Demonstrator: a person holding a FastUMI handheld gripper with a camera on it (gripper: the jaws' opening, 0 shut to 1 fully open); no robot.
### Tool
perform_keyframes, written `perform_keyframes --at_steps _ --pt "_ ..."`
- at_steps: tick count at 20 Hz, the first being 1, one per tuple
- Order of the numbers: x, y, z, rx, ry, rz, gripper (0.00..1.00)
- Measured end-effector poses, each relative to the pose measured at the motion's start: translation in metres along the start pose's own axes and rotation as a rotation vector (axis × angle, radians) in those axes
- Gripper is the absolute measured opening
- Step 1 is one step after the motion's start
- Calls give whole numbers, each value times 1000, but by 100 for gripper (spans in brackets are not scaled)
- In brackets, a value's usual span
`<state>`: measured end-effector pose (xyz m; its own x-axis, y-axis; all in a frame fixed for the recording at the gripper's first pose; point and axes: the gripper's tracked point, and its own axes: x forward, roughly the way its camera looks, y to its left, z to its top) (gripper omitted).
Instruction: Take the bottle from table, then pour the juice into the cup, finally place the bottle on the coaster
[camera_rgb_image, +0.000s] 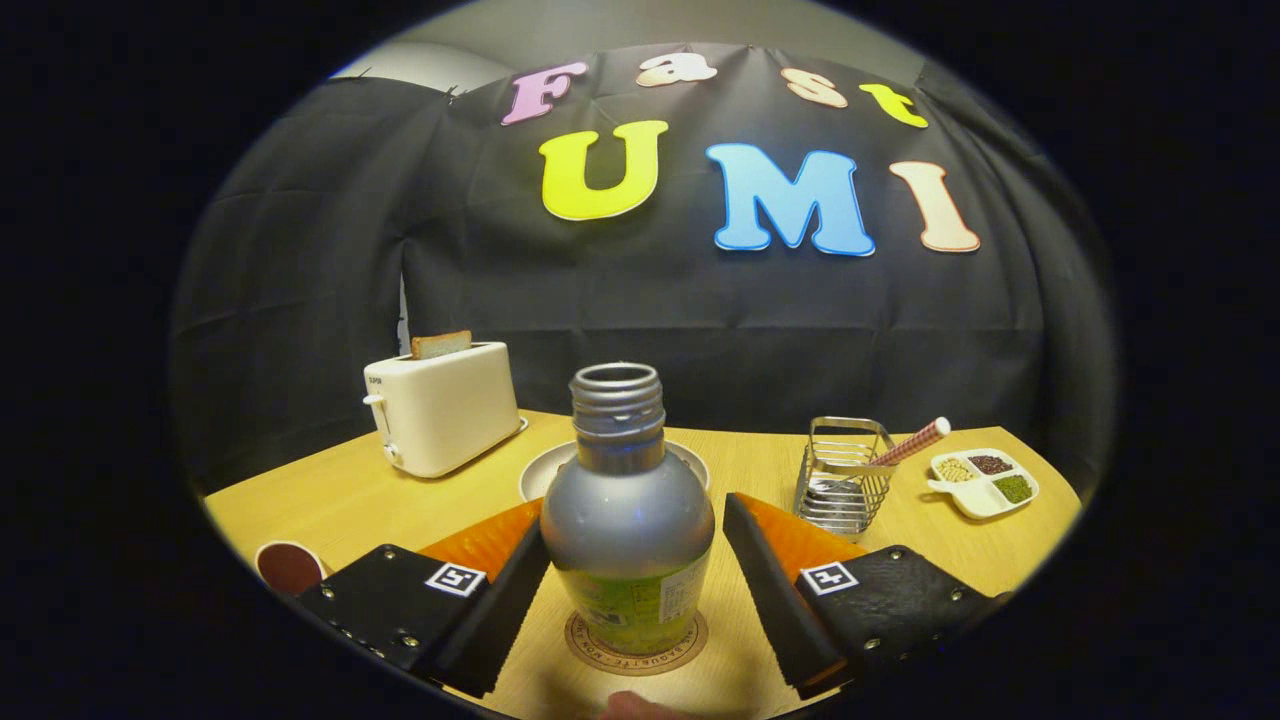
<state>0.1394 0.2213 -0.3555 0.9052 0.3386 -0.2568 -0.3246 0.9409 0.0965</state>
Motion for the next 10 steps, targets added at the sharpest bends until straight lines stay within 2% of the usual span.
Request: perform_keyframes --at_steps 3,7,10 --pt "-20 -2 43 12 -64 -22 99" --pt "-64 -25 122 48 -151 -119 99" --pt "-101 -43 186 37 -210 -163 99"
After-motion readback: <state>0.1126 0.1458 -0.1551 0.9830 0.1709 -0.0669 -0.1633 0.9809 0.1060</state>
